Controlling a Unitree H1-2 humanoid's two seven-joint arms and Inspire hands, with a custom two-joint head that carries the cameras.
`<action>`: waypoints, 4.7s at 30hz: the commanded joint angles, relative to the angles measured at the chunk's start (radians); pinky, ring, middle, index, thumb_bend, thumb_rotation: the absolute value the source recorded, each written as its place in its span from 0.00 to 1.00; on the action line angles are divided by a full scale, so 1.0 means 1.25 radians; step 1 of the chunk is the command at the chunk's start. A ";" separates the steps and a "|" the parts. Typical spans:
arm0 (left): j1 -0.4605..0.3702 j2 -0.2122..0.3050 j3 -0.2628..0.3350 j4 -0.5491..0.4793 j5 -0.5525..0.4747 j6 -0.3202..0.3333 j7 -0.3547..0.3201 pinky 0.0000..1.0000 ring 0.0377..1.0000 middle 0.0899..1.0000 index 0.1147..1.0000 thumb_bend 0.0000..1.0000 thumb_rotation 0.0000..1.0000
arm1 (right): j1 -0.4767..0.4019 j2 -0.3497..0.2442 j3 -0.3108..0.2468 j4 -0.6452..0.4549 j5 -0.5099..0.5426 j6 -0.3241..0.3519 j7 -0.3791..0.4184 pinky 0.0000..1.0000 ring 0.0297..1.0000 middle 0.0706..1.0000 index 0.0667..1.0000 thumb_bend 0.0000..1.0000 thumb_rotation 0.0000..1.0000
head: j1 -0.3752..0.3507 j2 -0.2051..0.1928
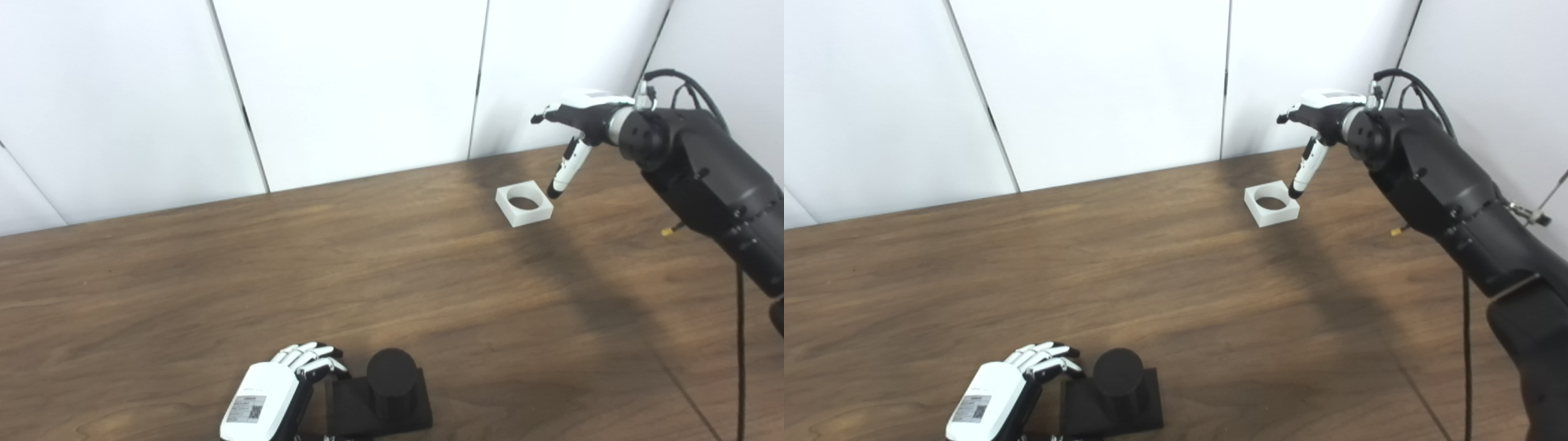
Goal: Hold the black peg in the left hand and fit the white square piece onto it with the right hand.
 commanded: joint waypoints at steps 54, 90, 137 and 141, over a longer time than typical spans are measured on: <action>0.051 -0.010 -0.035 -0.047 0.087 0.057 -0.115 0.81 0.81 0.75 0.42 0.52 0.05 | -0.046 0.101 0.082 0.170 -0.110 -0.093 -0.014 1.00 1.00 1.00 0.94 1.00 0.27 | 0.028 0.023; 0.060 -0.027 -0.034 -0.079 0.101 0.068 -0.140 0.80 0.80 0.74 0.42 0.52 0.05 | 0.049 0.092 0.020 0.150 -0.067 -0.212 -0.197 0.92 0.94 0.83 0.45 0.53 0.13 | 0.038 0.040; -0.005 -0.090 -0.043 -0.026 0.181 0.084 -0.165 0.84 0.83 0.76 0.42 0.52 0.05 | 0.051 0.071 -0.064 -0.604 0.029 -0.279 0.184 0.88 0.90 0.74 0.45 0.53 0.14 | 0.138 0.163; -0.014 -0.094 -0.039 -0.028 0.183 0.083 -0.169 0.85 0.83 0.76 0.42 0.52 0.05 | 0.046 0.090 -0.076 -0.648 0.063 -0.257 0.224 0.87 0.89 0.74 0.44 0.53 0.14 | 0.125 0.208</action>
